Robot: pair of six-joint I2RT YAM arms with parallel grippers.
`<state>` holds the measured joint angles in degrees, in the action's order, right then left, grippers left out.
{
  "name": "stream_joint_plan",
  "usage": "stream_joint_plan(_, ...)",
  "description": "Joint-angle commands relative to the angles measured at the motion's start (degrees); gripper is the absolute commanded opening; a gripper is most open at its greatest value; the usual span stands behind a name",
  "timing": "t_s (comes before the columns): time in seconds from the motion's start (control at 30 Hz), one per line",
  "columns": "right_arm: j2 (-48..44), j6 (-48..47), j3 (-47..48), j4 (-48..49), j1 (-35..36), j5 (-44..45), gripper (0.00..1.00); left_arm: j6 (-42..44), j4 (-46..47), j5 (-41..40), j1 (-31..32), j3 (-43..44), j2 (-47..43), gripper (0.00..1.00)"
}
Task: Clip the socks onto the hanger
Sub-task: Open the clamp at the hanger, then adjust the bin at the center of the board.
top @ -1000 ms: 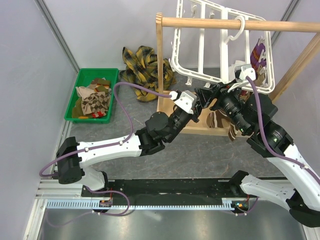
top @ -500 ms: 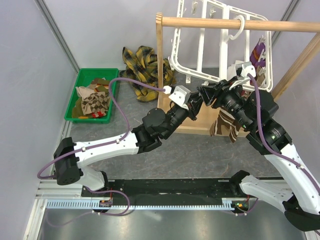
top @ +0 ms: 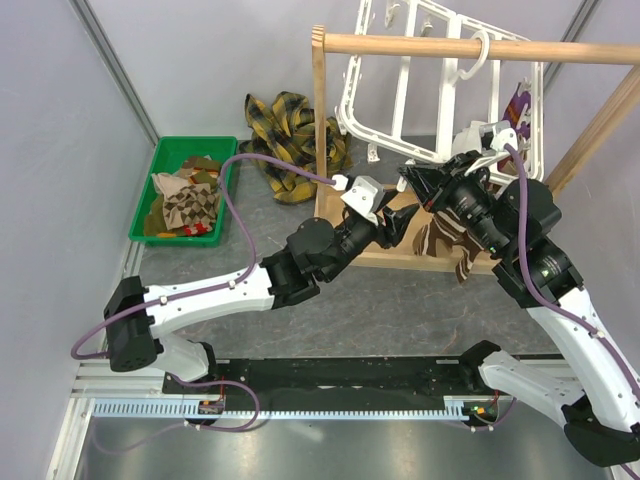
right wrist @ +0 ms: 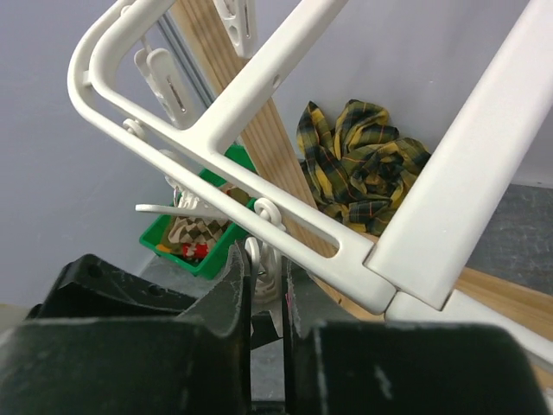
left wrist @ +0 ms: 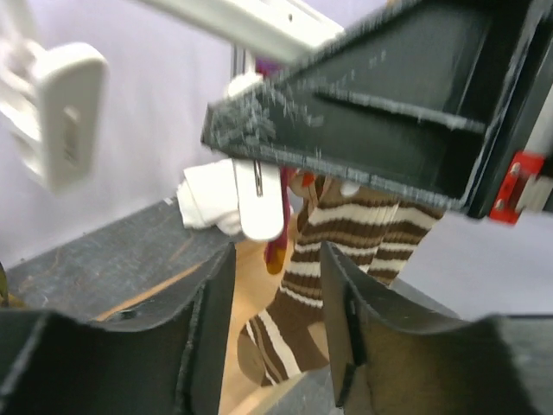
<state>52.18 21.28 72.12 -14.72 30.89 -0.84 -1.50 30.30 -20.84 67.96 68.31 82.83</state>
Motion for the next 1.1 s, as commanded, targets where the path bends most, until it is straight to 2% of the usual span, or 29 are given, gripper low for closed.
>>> stream_joint_plan(0.0,-0.85,0.43,-0.31,4.79,-0.75,0.93,0.02,-1.49,-3.05,0.19,-0.11,-1.16,-3.89,0.61)
stream_joint_plan(0.17,-0.86,-0.01,-0.84,4.00,-0.92,1.02,0.00,-3.07,-8.84,-1.04,-1.42,-3.71,-8.99,0.75)
stream_joint_plan(0.3,-1.29,-0.97,-1.28,3.39,-1.01,1.72,0.00,-7.98,-19.91,-1.40,-5.11,-6.78,-15.23,0.81)
stream_joint_plan(0.4,-1.64,-1.85,-1.45,2.94,-1.01,2.25,0.00,-14.30,-29.93,-0.26,-10.56,-9.77,-20.76,0.86)
stream_joint_plan(0.43,-1.82,-2.11,-1.45,2.68,-1.10,2.16,0.00,-15.37,-36.91,0.09,-13.88,-10.56,-23.39,0.86)
stream_joint_plan(0.5,-2.00,-2.73,-1.45,2.42,-1.10,2.07,0.01,-17.82,-41.62,2.36,-18.02,-13.28,-25.69,0.88)
stream_joint_plan(0.53,-1.91,-2.99,-1.37,2.15,-1.10,1.98,0.01,-18.53,-44.08,3.69,-23.26,-14.16,-26.83,0.89)
stream_joint_plan(0.6,-1.74,-3.52,-1.28,1.98,-1.01,1.90,0.01,-18.37,-49.36,6.06,-28.65,-16.28,-29.21,0.91)
stream_joint_plan(0.63,-1.73,-3.78,-1.28,1.63,-1.10,1.81,0.01,-17.93,-50.59,6.16,-33.81,-16.63,-29.47,0.92)
stream_joint_plan(0.7,-1.47,-4.05,-1.28,1.62,-1.10,1.63,0.01,-16.53,-53.15,8.25,-39.37,-16.81,-28.60,0.94)
stream_joint_plan(0.73,-1.38,-4.23,-1.45,1.36,-1.01,1.37,0.01,-16.26,-53.50,9.40,-44.88,-16.72,-27.64,0.94)
stream_joint_plan(0.83,-1.38,-4.58,-1.54,1.27,-1.10,1.19,0.01,-15.91,-52.72,13.37,-54.91,-15.85,-22.11,0.94)
stream_joint_plan(0.93,-1.82,-5.10,-1.81,1.10,-1.10,1.10,0.01,-15.82,-51.40,15.12,-61.95,-14.18,-14.47,0.94)
stream_joint_plan(1.07,-1.91,-5.98,-2.33,1.10,-1.01,1.02,0.01,-14.24,-49.47,17.32,-66.64,-10.49,-4.01,0.95)
